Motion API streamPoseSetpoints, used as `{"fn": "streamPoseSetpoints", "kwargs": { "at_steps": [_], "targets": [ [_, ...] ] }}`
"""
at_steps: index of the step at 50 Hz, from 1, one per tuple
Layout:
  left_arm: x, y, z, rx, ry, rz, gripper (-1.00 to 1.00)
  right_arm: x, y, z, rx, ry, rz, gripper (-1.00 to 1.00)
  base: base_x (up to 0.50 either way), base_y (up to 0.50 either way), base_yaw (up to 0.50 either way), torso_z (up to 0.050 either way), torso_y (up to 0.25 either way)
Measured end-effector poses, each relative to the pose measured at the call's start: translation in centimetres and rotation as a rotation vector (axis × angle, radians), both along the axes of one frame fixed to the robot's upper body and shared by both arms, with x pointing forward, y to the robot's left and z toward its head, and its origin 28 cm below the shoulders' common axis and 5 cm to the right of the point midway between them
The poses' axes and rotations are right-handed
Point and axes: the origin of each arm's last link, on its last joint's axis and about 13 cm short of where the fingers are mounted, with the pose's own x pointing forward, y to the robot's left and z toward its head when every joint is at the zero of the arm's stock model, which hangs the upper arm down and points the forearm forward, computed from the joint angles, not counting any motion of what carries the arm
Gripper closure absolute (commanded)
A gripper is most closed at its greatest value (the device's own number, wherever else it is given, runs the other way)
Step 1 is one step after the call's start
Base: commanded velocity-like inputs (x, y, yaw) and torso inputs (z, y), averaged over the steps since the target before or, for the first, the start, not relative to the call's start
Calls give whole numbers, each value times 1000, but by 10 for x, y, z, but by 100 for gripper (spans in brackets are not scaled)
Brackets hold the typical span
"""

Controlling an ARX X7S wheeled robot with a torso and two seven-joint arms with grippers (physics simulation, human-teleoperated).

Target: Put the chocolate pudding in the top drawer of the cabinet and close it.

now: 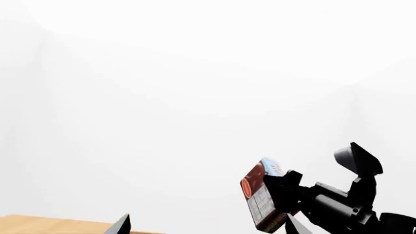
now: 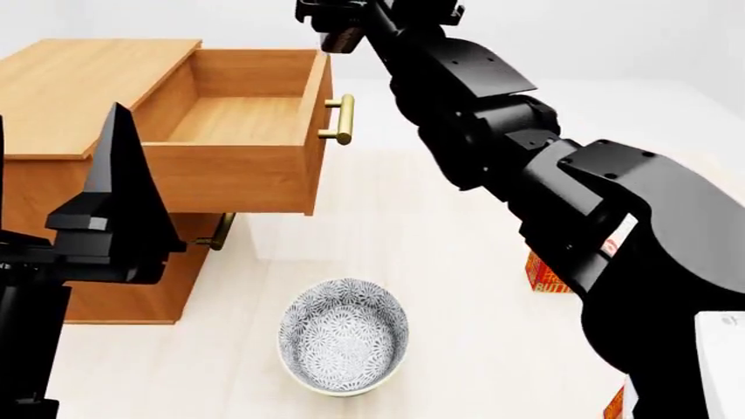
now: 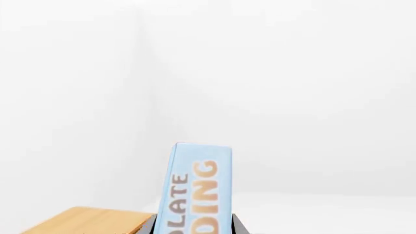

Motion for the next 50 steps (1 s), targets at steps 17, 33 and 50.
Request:
{"fn": "streamPoseSetpoints", "kwargs": {
  "at_steps": [17, 33, 50],
  "targets": [
    [1, 2, -1, -1, 5, 7, -100, -6, 11, 0, -5, 5, 81, 100, 0, 0, 0, 0, 0],
    [0, 3, -1, -1, 8, 10, -100, -13, 21, -8, -18, 32, 150, 100, 0, 0, 0, 0, 0],
    [-1, 5, -2, -2, 12, 9, -100, -16, 26, -20, -39, 56, 191, 100, 0, 0, 0, 0, 1]
  ]
}}
